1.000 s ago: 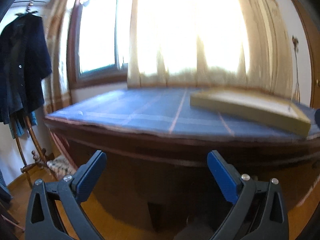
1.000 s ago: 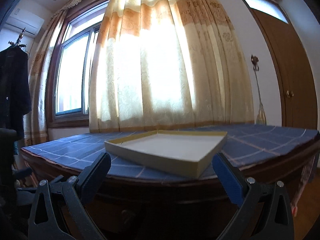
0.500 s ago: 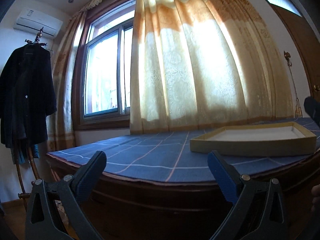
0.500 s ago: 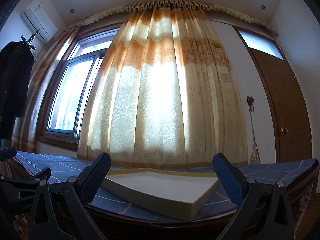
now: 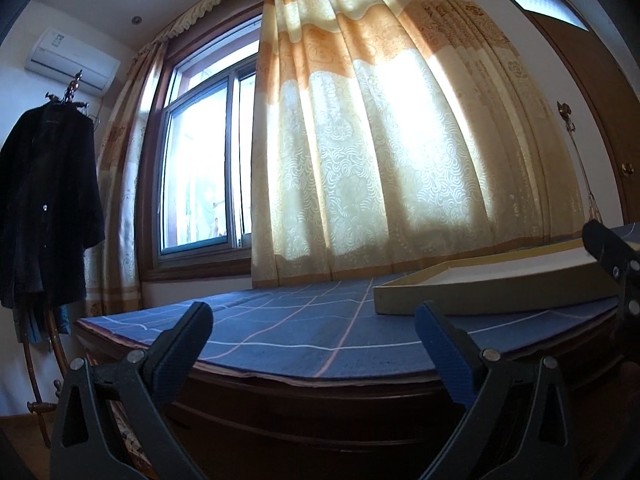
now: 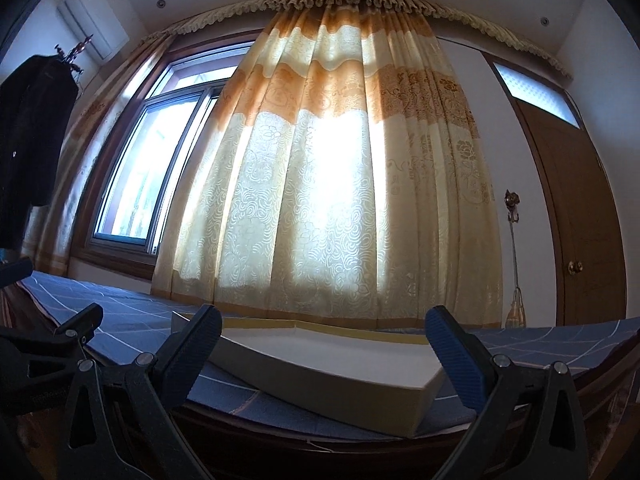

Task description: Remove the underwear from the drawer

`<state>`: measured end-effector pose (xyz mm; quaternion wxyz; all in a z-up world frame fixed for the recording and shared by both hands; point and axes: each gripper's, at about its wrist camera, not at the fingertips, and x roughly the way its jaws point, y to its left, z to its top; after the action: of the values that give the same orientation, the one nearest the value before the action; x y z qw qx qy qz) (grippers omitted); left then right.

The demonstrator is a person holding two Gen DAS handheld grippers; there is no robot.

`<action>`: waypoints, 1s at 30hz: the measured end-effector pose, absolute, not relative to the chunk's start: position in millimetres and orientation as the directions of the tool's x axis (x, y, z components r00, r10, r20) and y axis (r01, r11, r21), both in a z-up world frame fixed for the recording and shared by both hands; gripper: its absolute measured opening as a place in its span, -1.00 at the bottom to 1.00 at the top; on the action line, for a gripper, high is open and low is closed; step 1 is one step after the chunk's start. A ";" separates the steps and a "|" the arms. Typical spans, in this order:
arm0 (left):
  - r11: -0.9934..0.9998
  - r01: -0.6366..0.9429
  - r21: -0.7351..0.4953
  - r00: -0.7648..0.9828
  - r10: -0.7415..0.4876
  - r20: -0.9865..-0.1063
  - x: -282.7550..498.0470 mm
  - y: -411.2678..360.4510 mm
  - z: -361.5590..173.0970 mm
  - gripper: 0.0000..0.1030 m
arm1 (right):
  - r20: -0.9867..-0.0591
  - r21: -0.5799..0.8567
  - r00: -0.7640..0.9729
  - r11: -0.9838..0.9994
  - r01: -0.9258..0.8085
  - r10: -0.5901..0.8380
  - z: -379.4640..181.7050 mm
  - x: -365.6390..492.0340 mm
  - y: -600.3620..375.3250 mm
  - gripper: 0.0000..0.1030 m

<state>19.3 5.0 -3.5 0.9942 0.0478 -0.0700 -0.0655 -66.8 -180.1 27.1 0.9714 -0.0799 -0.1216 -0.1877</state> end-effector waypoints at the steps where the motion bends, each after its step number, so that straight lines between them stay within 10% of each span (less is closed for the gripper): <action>1: 0.986 0.127 0.108 0.980 -0.142 0.139 20.0 3.5 -4.5 0.99 | 0.272 -0.116 0.899 0.916 0.385 -0.344 26.4 -66.1 -179.8 0.99; 30: 0.966 0.241 -0.098 0.969 -0.233 0.085 59.7 12.5 -20.5 1.00 | 0.258 -0.242 0.890 0.867 0.435 -0.375 13.2 -42.3 -177.3 0.99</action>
<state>59.7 12.5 -20.5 0.9907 -0.0541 -0.0364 -0.1196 -42.3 -177.3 13.2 0.9609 -0.1480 -0.1016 -0.2108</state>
